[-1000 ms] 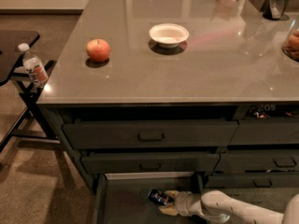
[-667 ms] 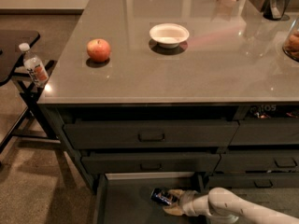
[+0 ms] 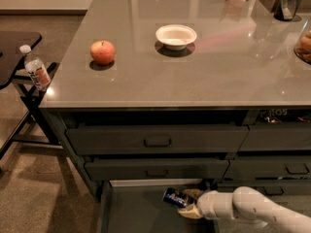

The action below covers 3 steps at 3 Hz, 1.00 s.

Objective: Pick pepsi can from bottom drawer and place on counter

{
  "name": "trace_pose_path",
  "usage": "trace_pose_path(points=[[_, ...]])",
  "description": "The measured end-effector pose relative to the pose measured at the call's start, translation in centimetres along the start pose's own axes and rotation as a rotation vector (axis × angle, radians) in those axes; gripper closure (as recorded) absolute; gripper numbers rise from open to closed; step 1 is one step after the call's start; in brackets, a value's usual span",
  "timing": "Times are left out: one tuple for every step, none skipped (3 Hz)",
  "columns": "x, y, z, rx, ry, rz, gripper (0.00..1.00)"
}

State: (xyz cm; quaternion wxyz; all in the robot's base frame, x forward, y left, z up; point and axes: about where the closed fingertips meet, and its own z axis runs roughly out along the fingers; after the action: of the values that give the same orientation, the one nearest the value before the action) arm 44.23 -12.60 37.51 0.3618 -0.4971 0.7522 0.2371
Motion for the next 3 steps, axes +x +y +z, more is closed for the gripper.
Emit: trace_pose_path(points=[[-3.6,-0.7,-3.8,0.034,0.009,-0.037,1.00],[-7.0,-2.1,-7.7,0.072,0.009,-0.062,1.00],[-10.0,-2.6,-11.2,0.108,0.008,-0.095,1.00]])
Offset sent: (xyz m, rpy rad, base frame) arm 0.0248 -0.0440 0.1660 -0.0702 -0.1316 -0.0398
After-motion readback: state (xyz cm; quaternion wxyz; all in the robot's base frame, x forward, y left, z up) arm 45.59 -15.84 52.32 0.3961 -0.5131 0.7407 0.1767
